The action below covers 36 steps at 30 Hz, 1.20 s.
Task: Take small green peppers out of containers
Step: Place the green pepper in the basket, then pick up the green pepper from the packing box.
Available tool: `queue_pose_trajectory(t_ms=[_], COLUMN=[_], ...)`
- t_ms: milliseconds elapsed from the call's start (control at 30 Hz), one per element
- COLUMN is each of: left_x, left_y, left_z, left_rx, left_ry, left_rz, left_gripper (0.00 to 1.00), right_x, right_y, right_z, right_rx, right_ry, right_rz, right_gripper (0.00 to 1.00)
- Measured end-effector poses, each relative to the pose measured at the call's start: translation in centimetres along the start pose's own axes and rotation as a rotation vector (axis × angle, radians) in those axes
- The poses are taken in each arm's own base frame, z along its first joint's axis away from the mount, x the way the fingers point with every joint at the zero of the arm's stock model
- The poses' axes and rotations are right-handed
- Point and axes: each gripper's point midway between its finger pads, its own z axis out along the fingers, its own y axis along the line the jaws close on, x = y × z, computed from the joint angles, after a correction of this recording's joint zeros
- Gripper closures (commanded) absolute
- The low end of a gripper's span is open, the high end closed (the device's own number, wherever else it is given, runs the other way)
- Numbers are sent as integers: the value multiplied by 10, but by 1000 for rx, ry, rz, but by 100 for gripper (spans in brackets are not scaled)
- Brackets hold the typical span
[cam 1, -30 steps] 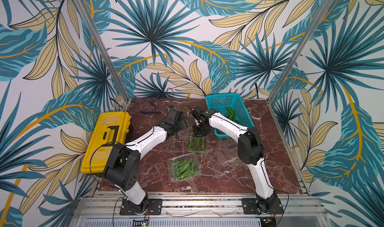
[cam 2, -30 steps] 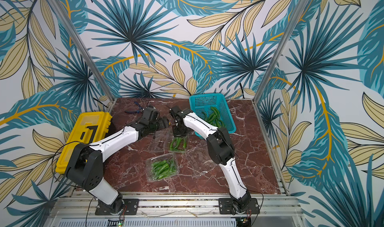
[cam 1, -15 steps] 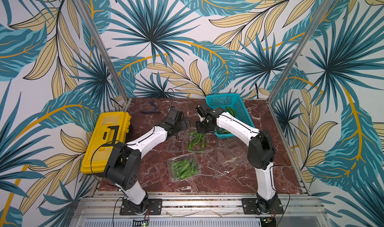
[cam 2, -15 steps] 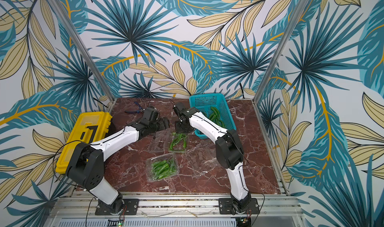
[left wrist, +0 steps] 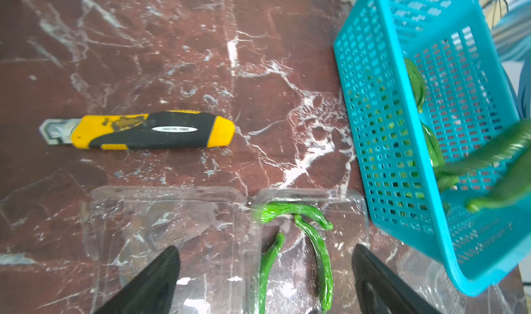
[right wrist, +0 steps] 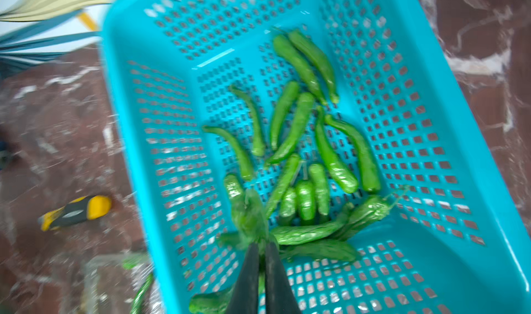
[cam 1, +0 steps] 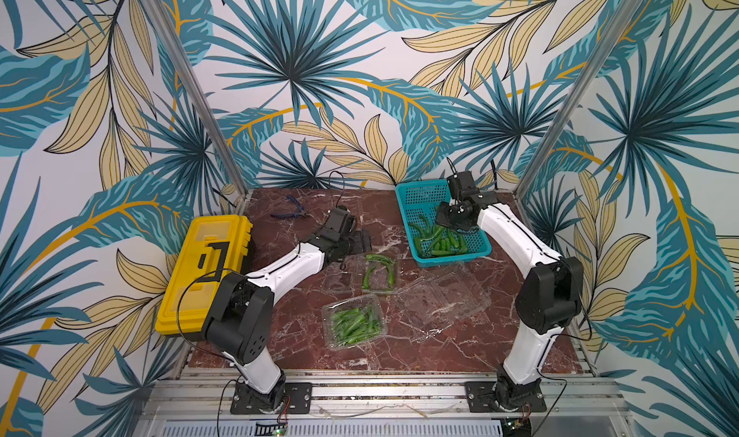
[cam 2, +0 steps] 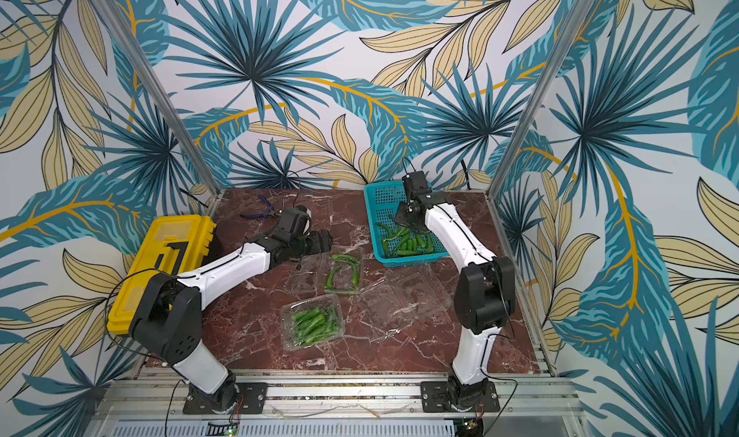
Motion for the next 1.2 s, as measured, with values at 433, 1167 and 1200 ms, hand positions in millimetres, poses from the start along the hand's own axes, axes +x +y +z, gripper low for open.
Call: queue_pose_trajectory(t_ms=[433, 1167, 1200], left_x=[36, 96, 98], left_y=[-65, -63, -61], left_z=[13, 64, 64], left_rx=[160, 64, 57], left_ry=[112, 375, 381], left_rz=[161, 151, 149], left_gripper=[14, 38, 38], right_x=[58, 56, 56], right_y=[-26, -15, -15], right_z=[49, 15, 15], right_rx=[87, -8, -9], right_ry=[169, 135, 136], right_rz=[40, 60, 60], right_gripper=[75, 75, 75])
